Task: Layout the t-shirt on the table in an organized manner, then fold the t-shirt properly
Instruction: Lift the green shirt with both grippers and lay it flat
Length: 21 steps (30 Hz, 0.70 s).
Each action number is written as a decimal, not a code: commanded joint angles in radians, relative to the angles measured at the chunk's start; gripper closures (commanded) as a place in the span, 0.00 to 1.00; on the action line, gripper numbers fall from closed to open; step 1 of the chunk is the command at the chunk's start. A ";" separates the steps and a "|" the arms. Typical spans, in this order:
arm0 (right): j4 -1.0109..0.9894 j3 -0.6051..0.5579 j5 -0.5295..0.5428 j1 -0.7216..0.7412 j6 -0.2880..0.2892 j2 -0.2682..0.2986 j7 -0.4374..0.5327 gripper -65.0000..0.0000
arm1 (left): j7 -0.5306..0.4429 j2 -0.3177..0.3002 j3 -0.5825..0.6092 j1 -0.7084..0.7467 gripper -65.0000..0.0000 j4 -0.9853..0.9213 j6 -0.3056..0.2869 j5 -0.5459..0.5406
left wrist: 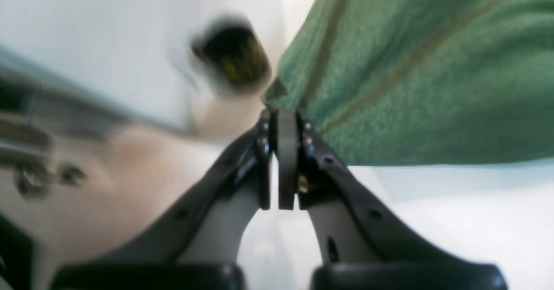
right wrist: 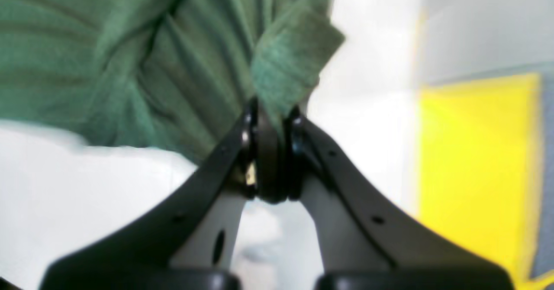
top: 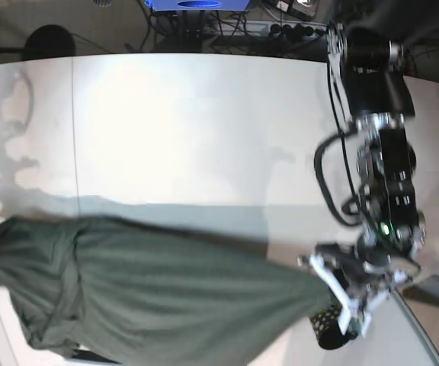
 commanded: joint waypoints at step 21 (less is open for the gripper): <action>-0.073 0.102 0.005 -0.429 -0.001 -0.071 0.275 1.00 | -0.231 -0.017 -0.182 0.487 1.00 0.036 0.005 0.007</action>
